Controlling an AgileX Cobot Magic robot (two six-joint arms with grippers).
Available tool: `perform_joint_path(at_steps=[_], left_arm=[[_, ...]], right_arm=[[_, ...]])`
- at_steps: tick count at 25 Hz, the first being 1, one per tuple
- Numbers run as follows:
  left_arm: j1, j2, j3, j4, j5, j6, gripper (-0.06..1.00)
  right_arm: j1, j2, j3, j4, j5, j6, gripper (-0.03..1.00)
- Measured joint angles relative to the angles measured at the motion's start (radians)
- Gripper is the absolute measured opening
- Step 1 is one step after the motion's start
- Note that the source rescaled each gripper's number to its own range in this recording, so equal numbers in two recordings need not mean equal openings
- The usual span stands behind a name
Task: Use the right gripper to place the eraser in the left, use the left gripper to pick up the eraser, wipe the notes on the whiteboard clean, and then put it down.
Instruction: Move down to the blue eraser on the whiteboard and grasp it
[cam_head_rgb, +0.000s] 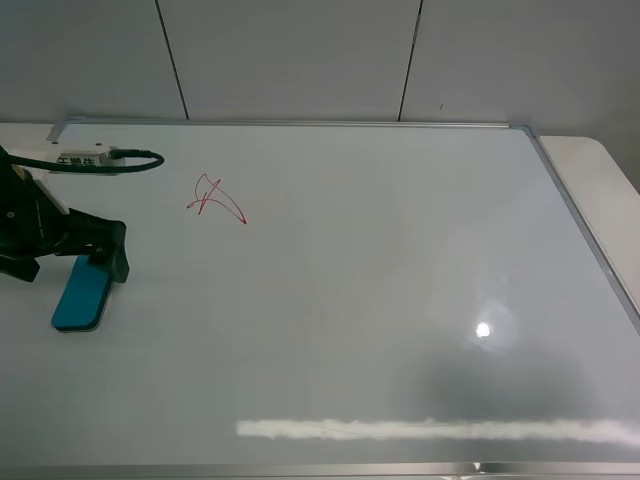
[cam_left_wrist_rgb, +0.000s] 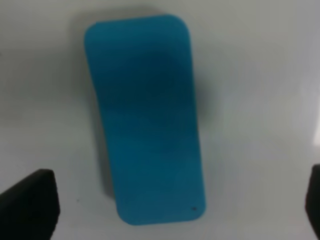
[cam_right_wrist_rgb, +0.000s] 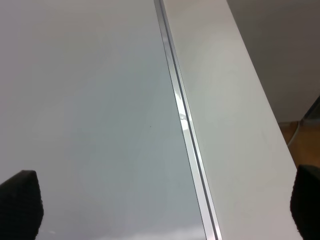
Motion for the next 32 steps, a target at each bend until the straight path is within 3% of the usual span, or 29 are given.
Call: perform_joint_path(at_steps=[14,32], left_arm=[[0.031,0.105,-0.001,0.011,-0.112,0.0,1.0],[0.055,0.137,-0.001,0.011,-0.121,0.0,1.0]], right_arm=[[0.0,0.0,0.0,0.0,0.0,0.0,1.0],[0.0,0.0,0.0,0.0,0.0,0.0,1.0]])
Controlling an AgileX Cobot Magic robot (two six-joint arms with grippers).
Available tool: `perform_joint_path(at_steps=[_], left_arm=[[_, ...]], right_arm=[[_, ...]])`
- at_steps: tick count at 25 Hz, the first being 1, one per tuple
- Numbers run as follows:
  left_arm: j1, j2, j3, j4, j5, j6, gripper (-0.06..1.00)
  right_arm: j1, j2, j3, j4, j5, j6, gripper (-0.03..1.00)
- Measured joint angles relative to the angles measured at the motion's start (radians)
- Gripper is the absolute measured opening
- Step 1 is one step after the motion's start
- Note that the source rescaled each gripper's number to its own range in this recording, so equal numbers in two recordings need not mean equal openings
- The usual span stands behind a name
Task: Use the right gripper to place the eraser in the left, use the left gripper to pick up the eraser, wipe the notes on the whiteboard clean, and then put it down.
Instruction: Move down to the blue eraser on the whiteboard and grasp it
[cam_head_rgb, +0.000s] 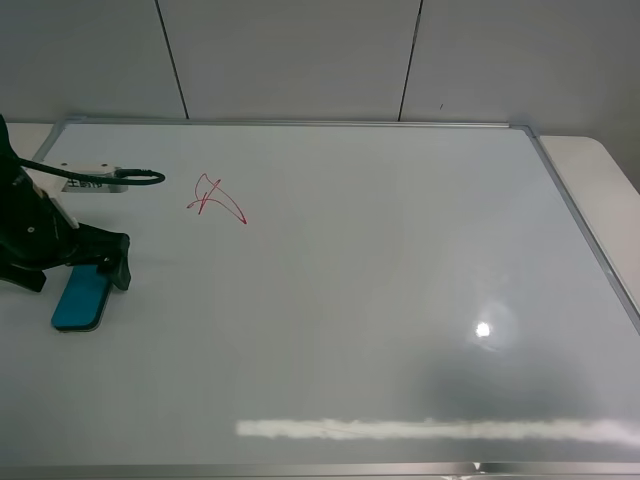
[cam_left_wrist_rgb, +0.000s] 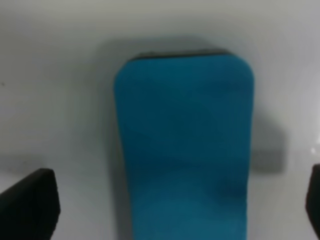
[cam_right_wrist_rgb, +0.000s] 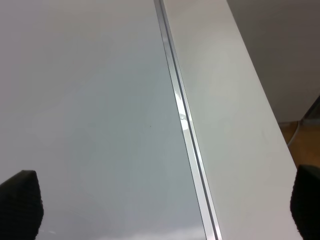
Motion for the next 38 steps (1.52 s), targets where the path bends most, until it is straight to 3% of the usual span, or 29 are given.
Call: perform_joint_path(at_steps=[38], left_arm=[[0.0,-0.006,-0.001,-0.007,0.028,0.001,1.0]], right_arm=[[0.0,0.0,0.0,0.0,0.0,0.0,1.0]])
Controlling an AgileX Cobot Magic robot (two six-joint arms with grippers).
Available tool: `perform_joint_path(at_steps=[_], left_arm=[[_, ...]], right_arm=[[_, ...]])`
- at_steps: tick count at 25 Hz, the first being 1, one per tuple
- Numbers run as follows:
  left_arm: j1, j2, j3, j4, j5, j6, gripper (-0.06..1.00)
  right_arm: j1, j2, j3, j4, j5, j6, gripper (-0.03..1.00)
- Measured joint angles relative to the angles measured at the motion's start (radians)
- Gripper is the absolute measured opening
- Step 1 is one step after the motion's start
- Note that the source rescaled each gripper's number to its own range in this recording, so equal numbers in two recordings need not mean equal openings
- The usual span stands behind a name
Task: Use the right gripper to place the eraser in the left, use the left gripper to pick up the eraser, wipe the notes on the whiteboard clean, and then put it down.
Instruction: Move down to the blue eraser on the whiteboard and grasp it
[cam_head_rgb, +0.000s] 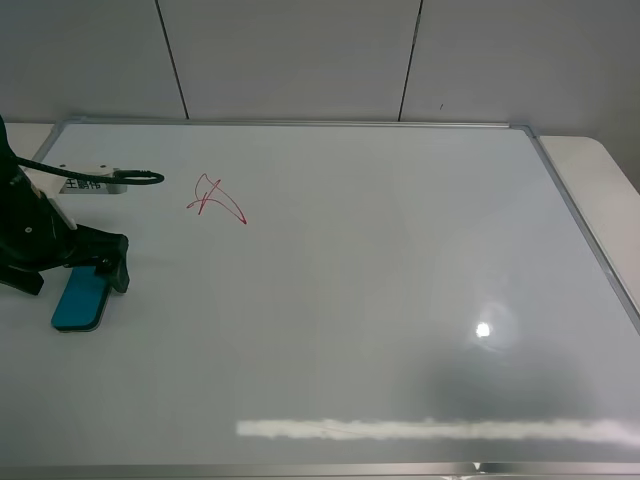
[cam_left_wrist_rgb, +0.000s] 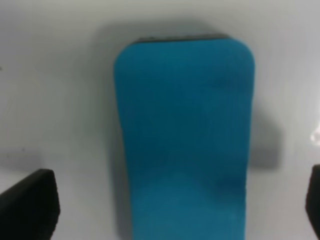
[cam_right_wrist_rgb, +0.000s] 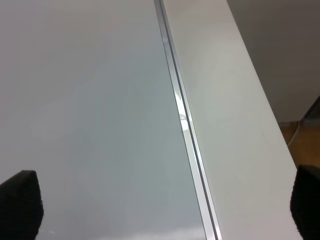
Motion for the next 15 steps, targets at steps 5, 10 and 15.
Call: perform_joint_path(at_steps=[5,10,15], left_arm=[[0.0,0.0,0.0,0.0,0.0,0.0,1.0],[0.0,0.014,0.0,0.0,-0.001,0.0,1.0],[0.0,0.022,0.0,0.0,-0.004,0.0,1.0]], right_arm=[[0.0,0.0,0.0,0.0,0.0,0.0,1.0],[0.0,0.0,0.0,0.0,0.0,0.0,1.0],[0.0,0.0,0.0,0.0,0.0,0.0,1.0]])
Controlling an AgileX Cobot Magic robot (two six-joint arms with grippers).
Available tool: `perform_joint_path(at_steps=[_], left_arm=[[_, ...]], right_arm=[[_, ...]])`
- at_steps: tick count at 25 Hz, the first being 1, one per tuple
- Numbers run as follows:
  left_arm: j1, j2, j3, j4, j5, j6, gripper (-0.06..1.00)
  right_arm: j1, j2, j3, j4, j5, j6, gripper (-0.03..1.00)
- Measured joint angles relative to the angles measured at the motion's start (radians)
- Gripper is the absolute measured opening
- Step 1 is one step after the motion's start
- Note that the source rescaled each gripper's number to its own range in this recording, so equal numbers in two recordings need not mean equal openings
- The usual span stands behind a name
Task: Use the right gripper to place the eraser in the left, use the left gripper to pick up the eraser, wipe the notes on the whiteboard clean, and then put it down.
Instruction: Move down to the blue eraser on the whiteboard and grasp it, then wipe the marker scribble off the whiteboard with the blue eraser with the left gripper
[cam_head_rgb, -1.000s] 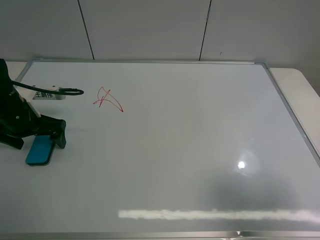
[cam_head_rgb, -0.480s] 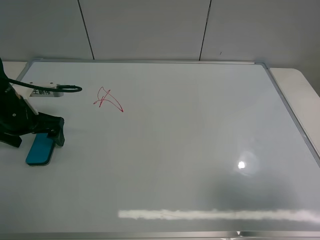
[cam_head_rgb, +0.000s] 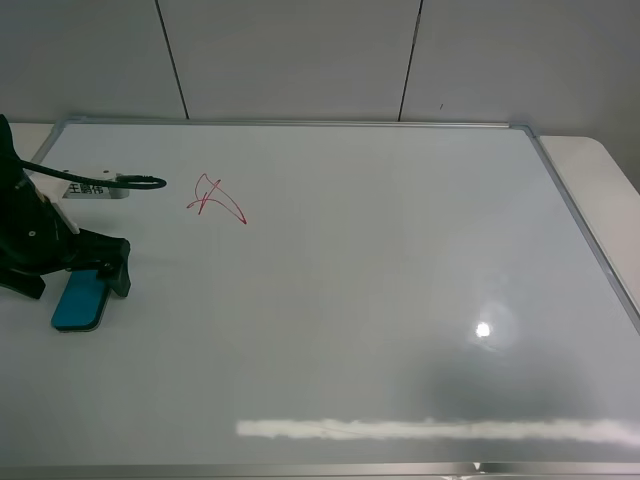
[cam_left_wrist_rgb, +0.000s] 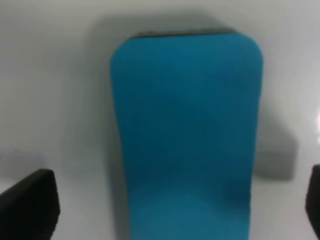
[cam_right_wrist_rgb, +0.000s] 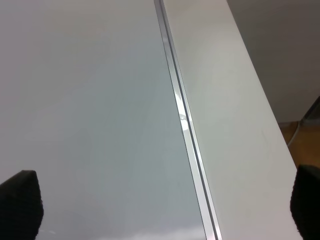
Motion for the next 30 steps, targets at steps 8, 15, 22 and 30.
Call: perform_joint_path(at_steps=[8,15,22,30], left_arm=[[0.0,0.0,0.0,0.0,-0.005,-0.006,0.0],[0.0,0.0,-0.001,0.001,-0.002,-0.012,0.05],[0.0,0.002,-0.051,-0.051,0.07,-0.016,0.05],[0.0,0.002,-0.24,-0.078,0.237,0.008,0.05]], right_arm=[[0.0,0.0,0.0,0.0,0.0,0.0,1.0],[0.0,0.0,0.0,0.0,0.0,0.0,1.0],[0.0,0.0,0.0,0.0,0.0,0.0,1.0],[0.0,0.0,0.0,0.0,0.0,0.0,1.0]])
